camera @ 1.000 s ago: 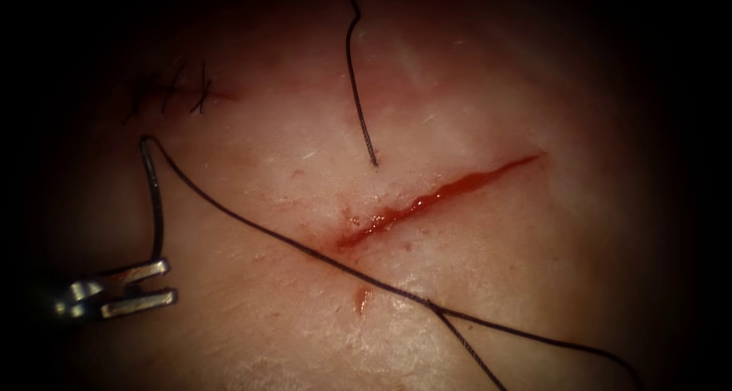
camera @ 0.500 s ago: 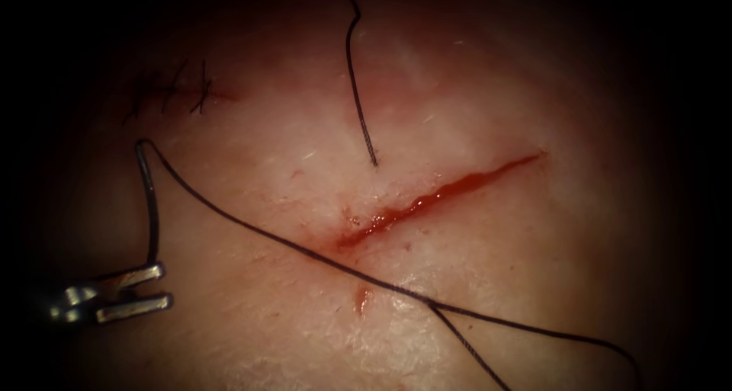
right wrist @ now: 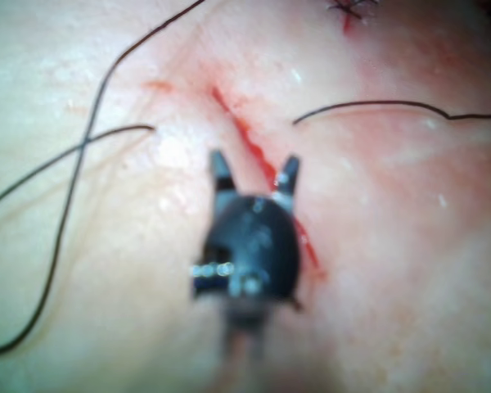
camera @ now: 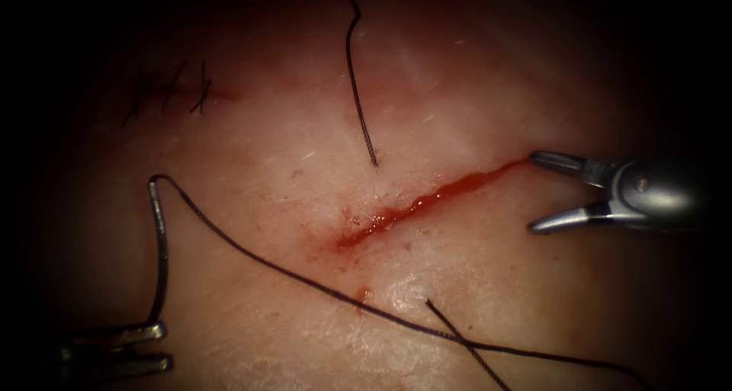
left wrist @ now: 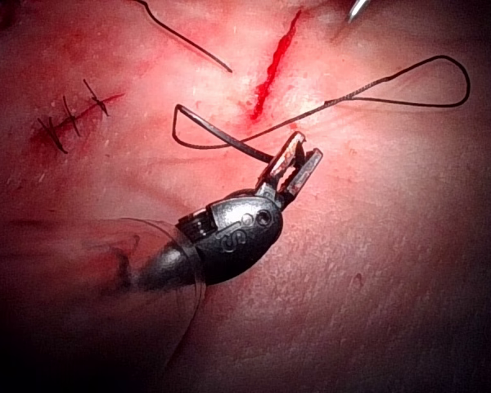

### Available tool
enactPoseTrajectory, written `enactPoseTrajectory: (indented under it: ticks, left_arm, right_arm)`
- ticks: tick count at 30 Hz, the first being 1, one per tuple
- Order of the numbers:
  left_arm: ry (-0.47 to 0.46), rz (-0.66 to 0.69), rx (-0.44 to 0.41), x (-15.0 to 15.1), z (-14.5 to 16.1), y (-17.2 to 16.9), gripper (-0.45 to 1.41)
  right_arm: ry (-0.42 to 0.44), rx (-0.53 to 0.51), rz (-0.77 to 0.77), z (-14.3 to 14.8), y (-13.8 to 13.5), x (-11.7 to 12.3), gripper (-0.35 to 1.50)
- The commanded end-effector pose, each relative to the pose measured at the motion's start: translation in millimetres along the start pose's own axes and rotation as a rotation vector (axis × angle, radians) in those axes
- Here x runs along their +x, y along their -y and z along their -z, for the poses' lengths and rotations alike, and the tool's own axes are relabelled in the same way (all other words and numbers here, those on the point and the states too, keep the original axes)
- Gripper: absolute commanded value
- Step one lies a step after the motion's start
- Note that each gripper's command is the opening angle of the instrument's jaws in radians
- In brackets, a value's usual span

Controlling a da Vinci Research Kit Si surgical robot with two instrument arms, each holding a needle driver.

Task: Wound Closure

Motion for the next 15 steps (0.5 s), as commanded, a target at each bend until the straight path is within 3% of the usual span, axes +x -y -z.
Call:
enactPoseTrajectory:
  ticks: [1, 7, 15]
  left_arm:
    - [-0.010, 0.010, -0.013, -0.1, -1.0, -1.2, -0.45]
    - [-0.052, 0.002, -0.065, 1.2, -2.7, -1.2, -0.45]
    - [-0.031, 0.018, -0.008, -0.5, -3.5, 0.5, -0.45]
  right_arm:
    - [0.000, 0.001, 0.001, -1.4, 0.9, -0.8, 1.16]
    - [0.000, 0.009, 0.025, -2.3, 4.2, -1.5, 1.23]
    - [-0.004, 0.060, 0.090, -3.8, 9.0, -2.5, 1.21]
